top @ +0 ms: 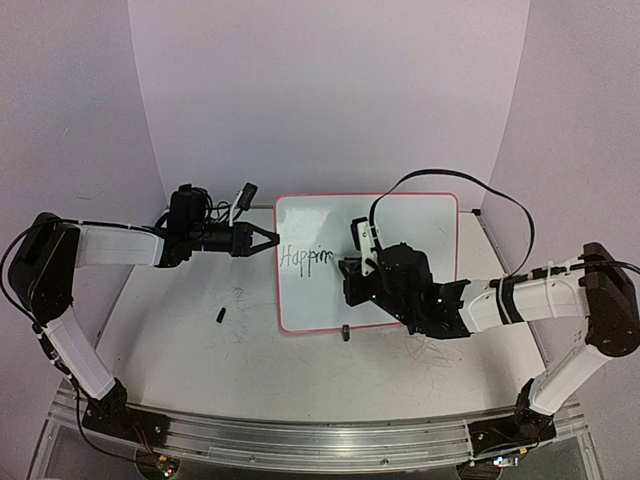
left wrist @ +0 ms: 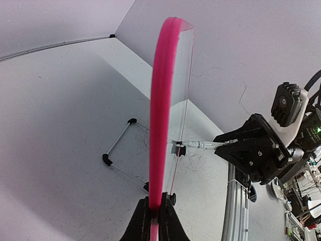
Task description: Write a sentence on the whiteboard
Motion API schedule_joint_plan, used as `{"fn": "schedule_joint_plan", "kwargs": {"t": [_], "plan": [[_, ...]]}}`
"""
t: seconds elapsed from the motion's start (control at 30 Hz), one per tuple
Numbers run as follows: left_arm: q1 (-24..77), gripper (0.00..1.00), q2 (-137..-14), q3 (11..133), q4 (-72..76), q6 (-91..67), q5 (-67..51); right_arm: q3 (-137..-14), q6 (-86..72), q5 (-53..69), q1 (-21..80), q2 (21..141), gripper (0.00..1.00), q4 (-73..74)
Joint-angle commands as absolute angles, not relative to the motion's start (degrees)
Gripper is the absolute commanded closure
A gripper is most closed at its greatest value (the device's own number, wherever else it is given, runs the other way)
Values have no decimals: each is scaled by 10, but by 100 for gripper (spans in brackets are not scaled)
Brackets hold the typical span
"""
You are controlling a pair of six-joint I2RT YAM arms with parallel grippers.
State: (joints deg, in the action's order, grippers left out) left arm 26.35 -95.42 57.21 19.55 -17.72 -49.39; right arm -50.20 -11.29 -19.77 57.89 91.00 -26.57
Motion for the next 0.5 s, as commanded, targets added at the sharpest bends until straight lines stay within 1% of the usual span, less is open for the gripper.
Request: {"fn": "schedule_joint_plan", "kwargs": {"t": [0.0, 0.47], "plan": [[271, 100, -932, 573, 215, -174, -523, -487, -132, -197, 578, 904, 100, -256], [271, 100, -931, 572, 215, -175, -523, -473, -133, -234, 578, 883, 100, -247]]}}
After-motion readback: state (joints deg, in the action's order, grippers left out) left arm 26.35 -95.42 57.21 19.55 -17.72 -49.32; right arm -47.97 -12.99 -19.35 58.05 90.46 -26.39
